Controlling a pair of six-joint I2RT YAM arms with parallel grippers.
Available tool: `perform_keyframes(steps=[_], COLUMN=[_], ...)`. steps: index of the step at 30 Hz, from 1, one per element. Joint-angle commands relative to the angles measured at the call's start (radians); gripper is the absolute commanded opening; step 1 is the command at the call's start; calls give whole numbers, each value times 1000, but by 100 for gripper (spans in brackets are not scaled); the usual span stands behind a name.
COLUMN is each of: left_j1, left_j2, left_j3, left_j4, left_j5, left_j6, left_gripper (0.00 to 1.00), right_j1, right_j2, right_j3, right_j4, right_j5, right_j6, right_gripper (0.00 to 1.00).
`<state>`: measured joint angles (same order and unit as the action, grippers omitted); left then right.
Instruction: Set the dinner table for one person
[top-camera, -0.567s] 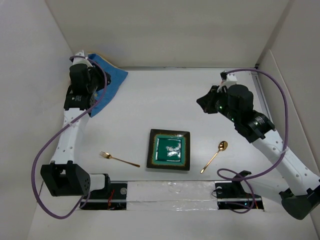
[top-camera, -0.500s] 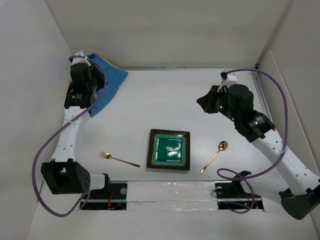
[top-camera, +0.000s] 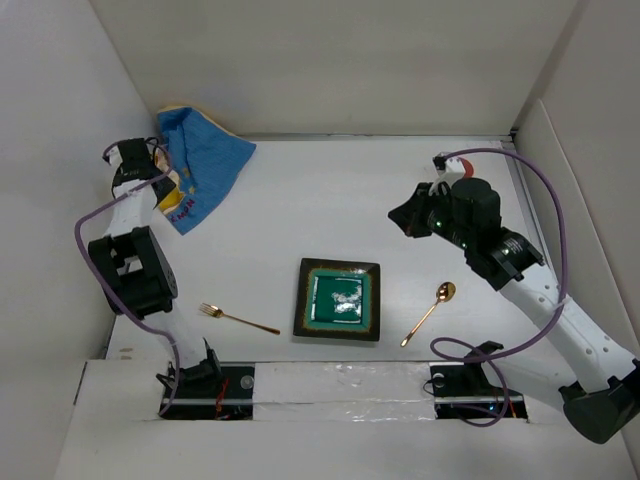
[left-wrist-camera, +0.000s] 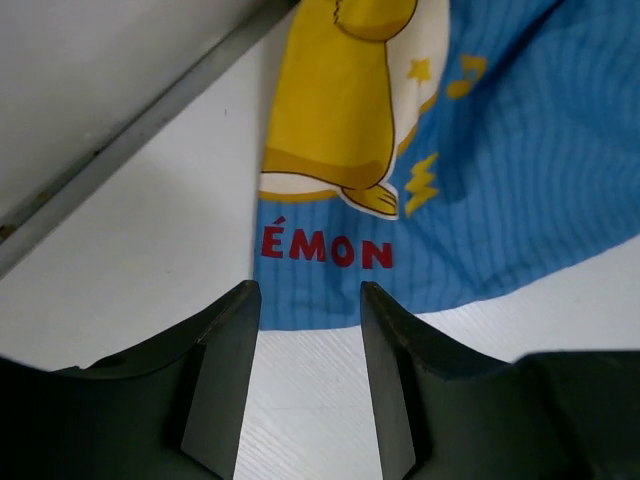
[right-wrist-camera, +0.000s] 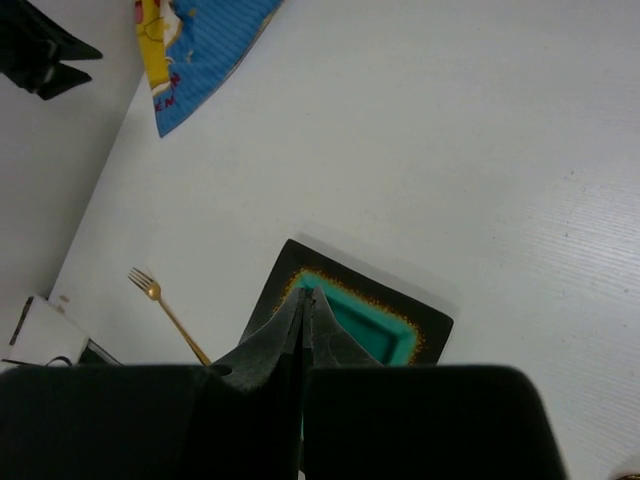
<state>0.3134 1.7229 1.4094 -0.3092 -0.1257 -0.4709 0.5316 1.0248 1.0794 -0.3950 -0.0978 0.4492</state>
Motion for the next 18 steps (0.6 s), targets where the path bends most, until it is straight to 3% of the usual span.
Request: perform_keyframes(steps=[1, 7, 16, 18], left_j1=[-22, -22, -40, -40], left_j2=[90, 256, 296, 299], left_j3=[68, 99, 23, 7], left_j4=[-34, -54, -34, -31], left_j5=[-40, 17, 23, 27], left_j6=[-17, -37, -48, -40], left_gripper=[42, 43, 33, 23], right_j1=[5, 5, 5, 15], right_j2=[-29, 1, 21, 29], right_j3=[-4, 48, 70, 74], right_j4=[47, -7, -4, -1], right_j5=[-17, -10, 12, 21], right_j6=[0, -17, -4, -3], right_gripper=[3, 27, 29, 29])
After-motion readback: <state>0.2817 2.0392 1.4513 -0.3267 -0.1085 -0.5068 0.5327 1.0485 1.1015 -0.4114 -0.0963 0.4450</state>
